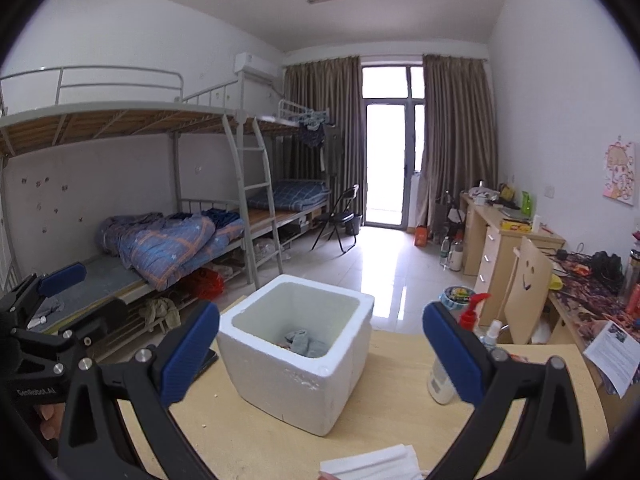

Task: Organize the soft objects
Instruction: 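Move both grippers back from the foam box toward the tissue and mask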

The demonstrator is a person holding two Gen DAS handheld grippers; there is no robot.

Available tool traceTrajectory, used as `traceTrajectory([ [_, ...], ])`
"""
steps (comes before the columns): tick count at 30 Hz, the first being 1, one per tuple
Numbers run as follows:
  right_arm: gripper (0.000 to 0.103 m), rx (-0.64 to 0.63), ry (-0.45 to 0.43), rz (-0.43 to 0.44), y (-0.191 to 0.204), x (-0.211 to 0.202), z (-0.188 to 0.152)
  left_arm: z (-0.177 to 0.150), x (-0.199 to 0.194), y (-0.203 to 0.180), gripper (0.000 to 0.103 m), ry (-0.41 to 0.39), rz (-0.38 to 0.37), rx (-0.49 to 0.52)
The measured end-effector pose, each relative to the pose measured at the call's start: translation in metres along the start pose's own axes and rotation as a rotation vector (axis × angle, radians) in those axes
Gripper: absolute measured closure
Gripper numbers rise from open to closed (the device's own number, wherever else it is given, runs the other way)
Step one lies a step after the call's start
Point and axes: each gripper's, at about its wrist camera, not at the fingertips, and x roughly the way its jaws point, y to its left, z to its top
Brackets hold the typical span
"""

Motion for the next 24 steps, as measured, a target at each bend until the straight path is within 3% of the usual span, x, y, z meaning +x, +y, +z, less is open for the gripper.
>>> traceTrajectory([
  [14, 0.0, 0.033, -0.038, -0.057, -0.009, -0.046, -0.019, -0.009, -0.033, -0.01, 0.001, -0.013, -0.04, -0.02],
  [24, 0.0, 0.058, -0.02, -0.065, -0.015, -0.069, -0.05, -0.025, -0.052, -0.021, 0.001, -0.043, -0.019, 0.022],
])
